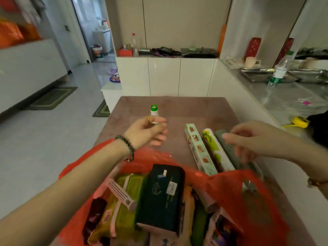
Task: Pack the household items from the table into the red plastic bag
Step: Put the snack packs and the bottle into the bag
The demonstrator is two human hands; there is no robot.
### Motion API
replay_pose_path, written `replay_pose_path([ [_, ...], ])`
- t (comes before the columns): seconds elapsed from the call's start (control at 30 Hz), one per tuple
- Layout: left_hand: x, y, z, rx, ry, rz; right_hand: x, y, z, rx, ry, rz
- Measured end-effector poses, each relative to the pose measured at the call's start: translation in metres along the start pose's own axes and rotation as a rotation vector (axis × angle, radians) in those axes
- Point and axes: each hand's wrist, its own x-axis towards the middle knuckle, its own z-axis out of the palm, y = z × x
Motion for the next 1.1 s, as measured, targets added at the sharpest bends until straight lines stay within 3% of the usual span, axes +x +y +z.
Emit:
replay_pose_path([
  [0.1, 0.046, -0.006, -0.028, -0.076, 0.172, -0.052, 0.066, -0.021, 0.013, 0.060, 0.001, -0.082],
  [0.17, 0.071, -0.018, -0.044, -0.149, 0.201, -0.163, 0.114, -0.035, 0.034, 0.064, -0.042, -0.093],
  [0.27, 0.106, -0.035, -0.061, -0.139, 0.201, -0.266, 0.182, -0.053, 0.069, 0.060, -0.087, -0.084],
  [0.47, 0.178, -0.064, -0.086, -0.224, 0.125, -0.373, 0.303, -0.075, 0.124, -0.011, 0.007, -0.106],
  [0.6, 0.204, -0.081, -0.095, -0.253, 0.056, -0.413, 0.354, -0.070, 0.148, -0.303, 0.025, -0.120],
  [0.7, 0.207, -0.093, -0.098, -0.205, 0.005, -0.431, 0.362, -0.070, 0.154, -0.479, 0.127, -0.141],
  [0.83, 0.198, -0.099, -0.098, -0.072, -0.037, -0.421, 0.340, -0.064, 0.144, -0.566, 0.098, -0.163],
  [0.97, 0.176, -0.083, -0.092, 0.124, -0.105, -0.286, 0.285, -0.061, 0.123, -0.389, 0.282, -0.283],
  [1.1, 0.125, -0.054, -0.077, 0.362, -0.167, 0.052, 0.199, -0.090, 0.089, -0.140, 0.452, -0.424],
])
